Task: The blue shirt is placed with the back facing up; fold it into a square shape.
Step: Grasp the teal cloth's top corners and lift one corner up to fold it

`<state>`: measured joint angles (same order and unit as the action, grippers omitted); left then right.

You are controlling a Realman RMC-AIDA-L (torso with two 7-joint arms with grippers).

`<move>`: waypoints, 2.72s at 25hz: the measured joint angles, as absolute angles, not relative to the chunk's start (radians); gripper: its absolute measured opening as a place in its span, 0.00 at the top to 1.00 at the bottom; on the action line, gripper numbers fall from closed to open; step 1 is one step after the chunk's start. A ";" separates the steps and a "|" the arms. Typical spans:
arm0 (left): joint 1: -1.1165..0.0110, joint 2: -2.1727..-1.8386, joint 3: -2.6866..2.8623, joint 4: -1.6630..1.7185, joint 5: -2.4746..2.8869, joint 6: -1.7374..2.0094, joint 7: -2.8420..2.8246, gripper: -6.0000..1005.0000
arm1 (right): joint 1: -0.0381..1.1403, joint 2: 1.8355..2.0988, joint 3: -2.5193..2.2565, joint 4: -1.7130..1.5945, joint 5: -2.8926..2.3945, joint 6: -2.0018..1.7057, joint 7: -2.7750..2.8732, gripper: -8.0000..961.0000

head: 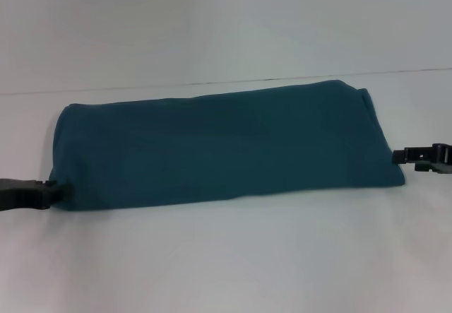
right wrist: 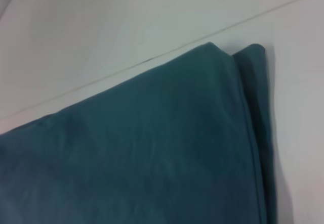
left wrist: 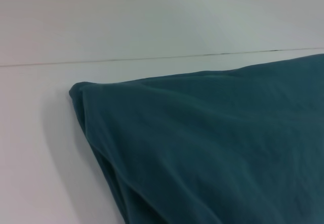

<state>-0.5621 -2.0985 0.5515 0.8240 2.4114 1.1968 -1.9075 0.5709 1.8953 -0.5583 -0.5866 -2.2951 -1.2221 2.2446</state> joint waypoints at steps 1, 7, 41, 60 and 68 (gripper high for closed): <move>-0.563 -2.098 0.552 0.824 2.411 1.197 -1.908 0.67 | 0.573 1.898 -0.559 -0.584 -2.300 -1.221 2.244 0.27; -0.563 -2.098 0.554 0.824 2.411 1.195 -1.908 0.78 | 0.577 1.905 -0.562 -0.566 -2.311 -1.204 2.244 0.27; -0.576 -2.096 0.572 0.822 2.423 1.188 -1.908 0.99 | 0.592 1.944 -0.600 -0.555 -2.313 -1.094 2.229 0.31; -0.580 -2.094 0.574 0.820 2.429 1.178 -1.908 0.99 | 0.592 1.952 -0.602 -0.557 -2.311 -1.096 2.235 0.70; -0.580 -2.095 0.574 0.818 2.432 1.178 -1.908 0.99 | 0.580 1.952 -0.599 -0.556 -2.312 -1.091 2.233 0.93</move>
